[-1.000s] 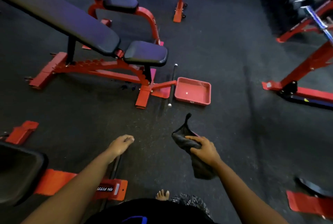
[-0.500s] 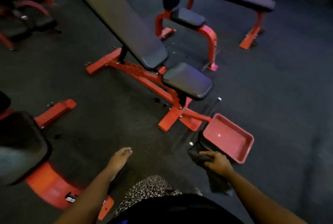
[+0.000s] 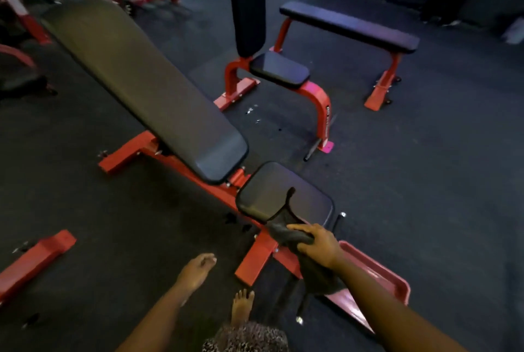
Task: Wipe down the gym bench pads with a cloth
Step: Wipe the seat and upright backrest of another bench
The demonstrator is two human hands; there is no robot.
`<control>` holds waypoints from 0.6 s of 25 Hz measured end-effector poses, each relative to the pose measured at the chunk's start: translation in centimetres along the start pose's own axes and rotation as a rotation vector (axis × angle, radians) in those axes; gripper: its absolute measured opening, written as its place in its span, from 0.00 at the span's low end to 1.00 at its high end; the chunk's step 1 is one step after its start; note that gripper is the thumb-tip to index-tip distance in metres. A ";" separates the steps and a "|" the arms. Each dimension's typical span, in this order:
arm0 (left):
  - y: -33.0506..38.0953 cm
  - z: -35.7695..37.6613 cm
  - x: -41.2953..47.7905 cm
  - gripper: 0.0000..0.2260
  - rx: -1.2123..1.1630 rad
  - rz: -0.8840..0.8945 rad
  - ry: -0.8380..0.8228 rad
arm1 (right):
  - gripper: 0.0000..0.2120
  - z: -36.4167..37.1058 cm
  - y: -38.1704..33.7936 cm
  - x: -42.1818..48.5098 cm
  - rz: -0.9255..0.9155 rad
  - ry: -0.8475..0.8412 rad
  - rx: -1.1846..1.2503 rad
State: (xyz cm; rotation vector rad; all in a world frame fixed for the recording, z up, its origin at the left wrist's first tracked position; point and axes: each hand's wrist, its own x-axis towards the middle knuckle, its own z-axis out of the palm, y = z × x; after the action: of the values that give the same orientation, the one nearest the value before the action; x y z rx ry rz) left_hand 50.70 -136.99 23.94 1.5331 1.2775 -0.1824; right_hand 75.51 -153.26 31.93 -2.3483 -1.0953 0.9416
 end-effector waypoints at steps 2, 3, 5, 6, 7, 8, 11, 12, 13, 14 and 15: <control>4.8 -0.5 4.3 0.15 0.060 0.065 -0.046 | 0.27 -1.5 0.8 1.7 0.075 0.026 0.018; 7.0 -0.1 6.1 0.15 0.091 0.096 -0.082 | 0.27 -2.0 1.8 2.1 0.125 0.051 0.050; 10.5 1.1 8.5 0.14 0.166 0.158 -0.139 | 0.26 -2.9 3.6 1.5 0.213 0.079 0.110; 12.3 2.4 9.4 0.14 0.219 0.174 -0.168 | 0.25 -3.4 4.9 0.7 0.270 0.091 0.130; 13.8 3.9 10.2 0.14 0.278 0.197 -0.201 | 0.24 -3.7 6.5 -0.2 0.320 0.114 0.150; 15.3 5.8 10.6 0.14 0.332 0.224 -0.258 | 0.24 -4.2 8.0 -1.5 0.379 0.135 0.166; 19.1 12.4 9.9 0.14 0.484 0.320 -0.457 | 0.23 -5.2 13.2 -5.7 0.521 0.201 0.178; 19.8 14.2 9.4 0.14 0.513 0.341 -0.503 | 0.23 -5.5 14.6 -6.8 0.563 0.187 0.156; 20.4 15.9 9.0 0.13 0.532 0.358 -0.524 | 0.23 -5.7 16.2 -7.5 0.585 0.170 0.152; 20.8 17.6 8.6 0.13 0.547 0.365 -0.530 | 0.23 -6.5 17.6 -8.1 0.596 0.143 0.143; 21.1 19.1 8.1 0.13 0.555 0.362 -0.520 | 0.23 -7.0 19.5 -8.2 0.572 0.124 0.135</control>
State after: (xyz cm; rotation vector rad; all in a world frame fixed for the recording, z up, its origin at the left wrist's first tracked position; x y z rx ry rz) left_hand 79.53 -143.63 23.54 1.9833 0.5405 -0.6934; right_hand 86.88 -172.17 28.91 -2.6068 -0.2937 0.9933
